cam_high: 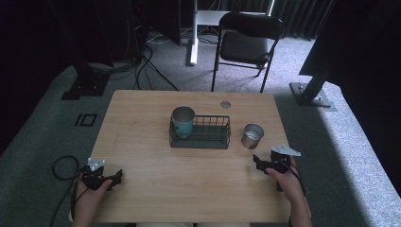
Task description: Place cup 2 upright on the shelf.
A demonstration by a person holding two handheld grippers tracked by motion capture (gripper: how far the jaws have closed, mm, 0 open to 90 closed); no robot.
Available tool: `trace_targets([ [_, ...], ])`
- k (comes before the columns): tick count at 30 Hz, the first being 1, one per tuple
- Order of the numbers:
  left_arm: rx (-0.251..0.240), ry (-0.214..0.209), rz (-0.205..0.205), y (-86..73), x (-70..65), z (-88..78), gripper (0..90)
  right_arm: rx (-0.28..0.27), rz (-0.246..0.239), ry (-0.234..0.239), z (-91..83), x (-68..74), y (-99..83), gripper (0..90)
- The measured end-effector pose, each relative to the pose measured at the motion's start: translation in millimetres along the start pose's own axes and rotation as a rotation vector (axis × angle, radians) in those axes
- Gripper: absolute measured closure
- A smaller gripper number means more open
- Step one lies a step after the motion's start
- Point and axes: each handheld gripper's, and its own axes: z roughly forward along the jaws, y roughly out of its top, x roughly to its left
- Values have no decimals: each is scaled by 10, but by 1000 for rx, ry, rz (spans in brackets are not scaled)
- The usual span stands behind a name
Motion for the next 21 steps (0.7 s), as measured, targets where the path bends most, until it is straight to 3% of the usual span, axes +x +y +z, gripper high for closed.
trace_targets([
  [8, 0, 0, 1, 0, 1, 0, 84, -36, 6, 29, 85, 12, 45, 126],
  [21, 0, 0, 1, 0, 0, 0, 84, -70, 15, 18, 217, 6, 174, 119],
])
